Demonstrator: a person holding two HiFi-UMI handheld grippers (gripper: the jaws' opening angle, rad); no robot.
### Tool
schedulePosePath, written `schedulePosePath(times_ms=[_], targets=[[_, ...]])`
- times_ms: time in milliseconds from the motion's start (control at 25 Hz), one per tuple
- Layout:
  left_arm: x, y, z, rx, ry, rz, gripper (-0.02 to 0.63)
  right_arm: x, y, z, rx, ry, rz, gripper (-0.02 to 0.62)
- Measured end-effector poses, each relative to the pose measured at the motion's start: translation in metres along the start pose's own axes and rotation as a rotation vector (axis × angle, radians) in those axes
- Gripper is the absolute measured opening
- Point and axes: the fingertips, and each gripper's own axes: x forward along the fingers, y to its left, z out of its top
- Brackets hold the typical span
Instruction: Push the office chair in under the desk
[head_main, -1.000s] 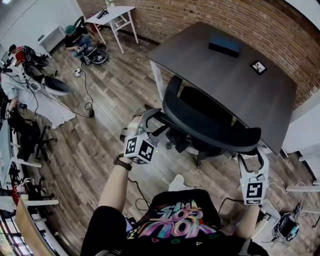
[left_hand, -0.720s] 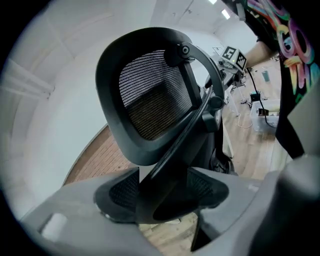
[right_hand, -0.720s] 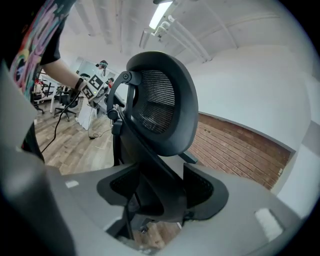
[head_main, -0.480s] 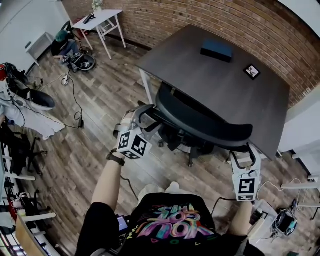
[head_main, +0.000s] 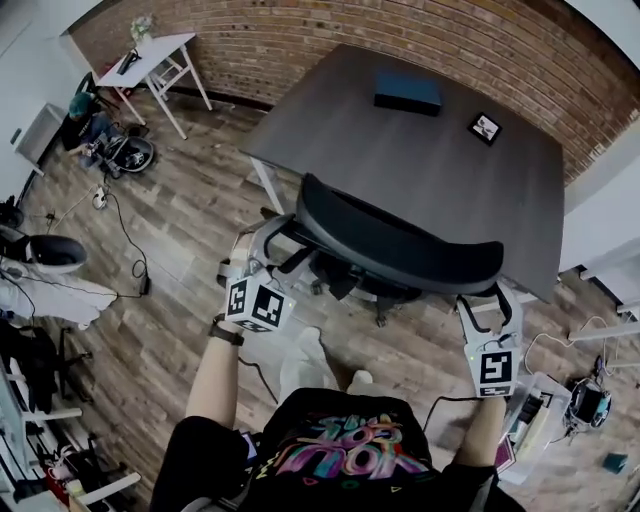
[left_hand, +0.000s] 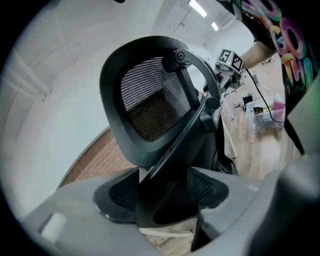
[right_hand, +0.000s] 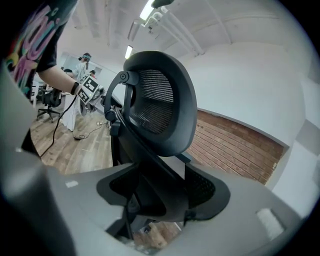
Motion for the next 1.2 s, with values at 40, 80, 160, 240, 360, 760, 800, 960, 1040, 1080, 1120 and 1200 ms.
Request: schedulePosePath(times_ms=[40, 80, 160, 240, 360, 760, 800, 960, 1040, 1080, 1120, 1200], targets=[[0.003, 0.005, -0.004, 0.005, -0.011, -0.008, 0.296, 0.005, 0.002, 0.003, 0.004, 0.001, -0.01, 0.276], [0.006, 0.011, -0.007, 0.011, -0.02, -0.017, 0.296, 0.01, 0.003, 0.006, 0.01, 0.008, -0.019, 0.275], [0.014, 0.021, -0.013, 0.022, -0.04, -0.04, 0.296, 0.018, 0.006, 0.01, 0.021, 0.033, -0.036, 0.275], [0.022, 0.031, -0.018, 0.032, -0.061, -0.055, 0.296, 0.026, 0.007, 0.014, 0.025, 0.043, -0.055, 0.276], [0.035, 0.048, -0.027, 0.045, -0.088, -0.07, 0.296, 0.039, 0.01, 0.021, 0.032, 0.057, -0.084, 0.276], [0.077, 0.096, -0.052, 0.067, -0.162, -0.093, 0.296, 0.089, 0.007, 0.042, 0.06, 0.072, -0.159, 0.279], [0.081, 0.1, -0.053, 0.069, -0.164, -0.094, 0.296, 0.093, 0.005, 0.043, 0.062, 0.069, -0.166, 0.279], [0.096, 0.111, -0.055, 0.072, -0.178, -0.106, 0.296, 0.105, -0.001, 0.045, 0.068, 0.075, -0.191, 0.281], [0.103, 0.115, -0.057, 0.076, -0.185, -0.114, 0.296, 0.111, -0.002, 0.046, 0.07, 0.069, -0.198, 0.281], [0.106, 0.117, -0.058, 0.079, -0.186, -0.118, 0.296, 0.113, -0.003, 0.046, 0.07, 0.066, -0.199, 0.281], [0.108, 0.119, -0.059, 0.082, -0.187, -0.122, 0.296, 0.116, -0.003, 0.046, 0.071, 0.066, -0.199, 0.281], [0.109, 0.12, -0.06, 0.085, -0.194, -0.128, 0.296, 0.119, -0.003, 0.047, 0.075, 0.077, -0.198, 0.281]])
